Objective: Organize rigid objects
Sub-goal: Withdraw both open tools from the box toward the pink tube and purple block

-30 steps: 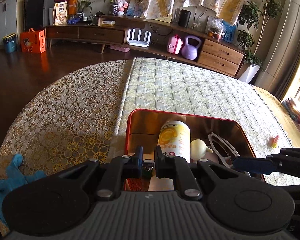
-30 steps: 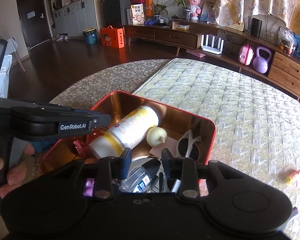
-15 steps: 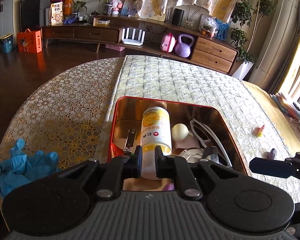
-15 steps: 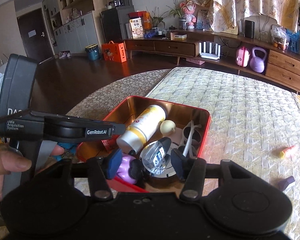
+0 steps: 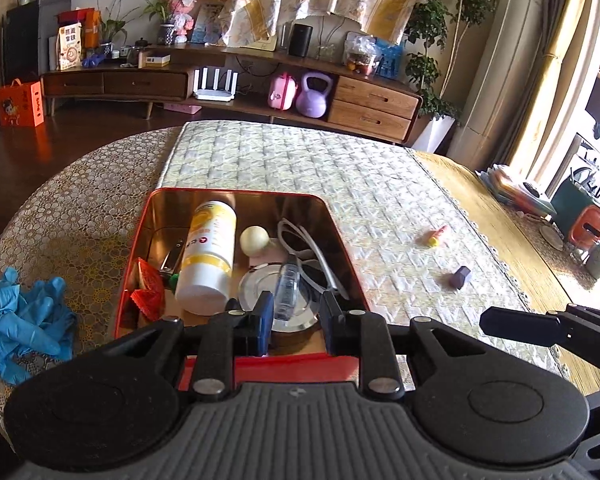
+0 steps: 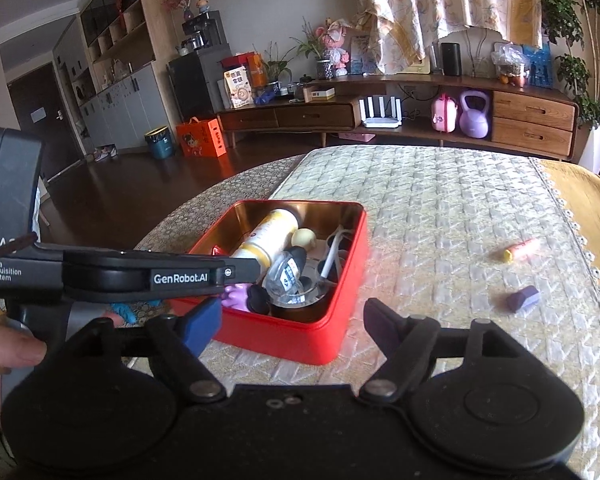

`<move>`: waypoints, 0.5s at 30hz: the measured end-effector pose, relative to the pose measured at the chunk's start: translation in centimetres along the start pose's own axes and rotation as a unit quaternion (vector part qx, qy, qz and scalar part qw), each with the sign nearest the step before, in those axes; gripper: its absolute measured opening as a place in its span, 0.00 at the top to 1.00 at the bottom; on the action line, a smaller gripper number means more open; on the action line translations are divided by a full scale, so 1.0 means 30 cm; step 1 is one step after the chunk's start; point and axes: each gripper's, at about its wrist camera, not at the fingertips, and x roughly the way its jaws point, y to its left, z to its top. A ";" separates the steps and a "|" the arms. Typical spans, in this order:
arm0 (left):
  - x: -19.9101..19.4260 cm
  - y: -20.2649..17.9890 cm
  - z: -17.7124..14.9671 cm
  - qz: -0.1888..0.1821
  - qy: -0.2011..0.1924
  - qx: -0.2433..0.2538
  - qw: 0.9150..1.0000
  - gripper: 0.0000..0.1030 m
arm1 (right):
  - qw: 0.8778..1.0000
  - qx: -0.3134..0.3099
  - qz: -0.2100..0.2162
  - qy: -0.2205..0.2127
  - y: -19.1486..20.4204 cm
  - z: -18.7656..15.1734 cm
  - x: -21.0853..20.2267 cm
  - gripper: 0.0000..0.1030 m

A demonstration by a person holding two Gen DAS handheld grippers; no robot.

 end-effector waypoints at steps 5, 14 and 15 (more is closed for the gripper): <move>-0.016 -0.077 -0.019 -0.011 0.002 0.013 1.000 0.67 | 0.999 0.021 -0.022 -0.012 -0.047 -0.039 -0.064 0.17; -0.017 -0.201 -0.039 -0.019 -0.010 0.024 0.999 0.30 | 0.997 0.050 -0.046 -0.024 -0.147 -0.097 -0.143 0.08; -0.014 -0.216 -0.040 -0.019 -0.010 0.027 0.999 0.28 | 0.997 0.052 -0.048 -0.024 -0.160 -0.101 -0.149 0.05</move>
